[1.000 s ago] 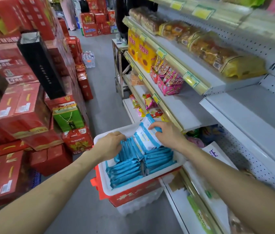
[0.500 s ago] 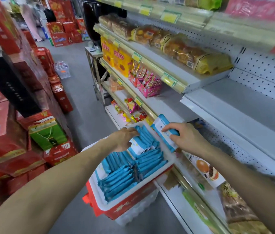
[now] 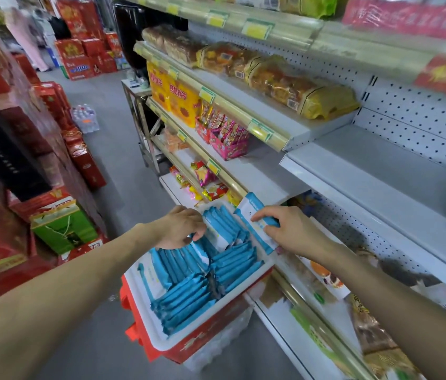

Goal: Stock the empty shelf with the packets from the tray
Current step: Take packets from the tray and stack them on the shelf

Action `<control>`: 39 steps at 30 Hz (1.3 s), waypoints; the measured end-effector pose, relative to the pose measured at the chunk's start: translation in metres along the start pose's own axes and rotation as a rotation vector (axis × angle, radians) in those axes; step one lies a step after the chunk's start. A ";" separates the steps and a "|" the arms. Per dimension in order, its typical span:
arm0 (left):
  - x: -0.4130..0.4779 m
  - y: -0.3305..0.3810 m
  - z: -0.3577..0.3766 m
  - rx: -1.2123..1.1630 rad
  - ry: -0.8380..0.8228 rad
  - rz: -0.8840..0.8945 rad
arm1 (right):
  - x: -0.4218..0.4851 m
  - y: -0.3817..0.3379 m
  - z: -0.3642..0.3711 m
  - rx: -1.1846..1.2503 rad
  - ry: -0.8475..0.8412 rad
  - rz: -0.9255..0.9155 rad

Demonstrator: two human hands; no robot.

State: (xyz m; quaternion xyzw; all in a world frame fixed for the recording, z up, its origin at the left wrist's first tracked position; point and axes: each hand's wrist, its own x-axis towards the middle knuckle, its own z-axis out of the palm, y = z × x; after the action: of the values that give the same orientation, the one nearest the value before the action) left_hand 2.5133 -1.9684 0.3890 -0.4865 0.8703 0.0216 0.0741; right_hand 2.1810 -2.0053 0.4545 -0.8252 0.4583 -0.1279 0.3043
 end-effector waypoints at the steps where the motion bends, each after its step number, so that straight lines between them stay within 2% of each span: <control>1: 0.001 0.000 0.000 -0.032 -0.018 0.016 | -0.001 -0.001 0.000 0.008 0.001 -0.001; 7: 0.007 -0.001 0.000 -0.161 -0.028 0.021 | -0.005 0.003 0.000 0.007 0.005 -0.006; 14: 0.010 0.001 0.002 -0.033 -0.164 0.108 | -0.010 0.012 -0.005 0.018 -0.001 -0.033; 21: 0.003 0.001 -0.018 -0.047 -0.100 0.110 | -0.012 0.014 -0.020 0.015 -0.021 -0.030; 27: 0.010 0.005 -0.079 -0.281 -0.027 -0.024 | -0.015 0.006 -0.043 0.002 -0.011 -0.028; 31: 0.029 0.028 -0.134 -0.335 0.043 -0.023 | -0.020 -0.001 -0.069 -0.164 0.058 -0.113; 39: 0.090 0.106 -0.215 -0.319 0.141 0.159 | -0.075 0.036 -0.156 -0.219 0.218 -0.084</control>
State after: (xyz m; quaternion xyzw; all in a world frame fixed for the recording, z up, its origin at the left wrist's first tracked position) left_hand 2.3534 -2.0119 0.5840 -0.4220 0.8946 0.1306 -0.0672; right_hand 2.0395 -2.0172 0.5597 -0.8531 0.4651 -0.1783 0.1554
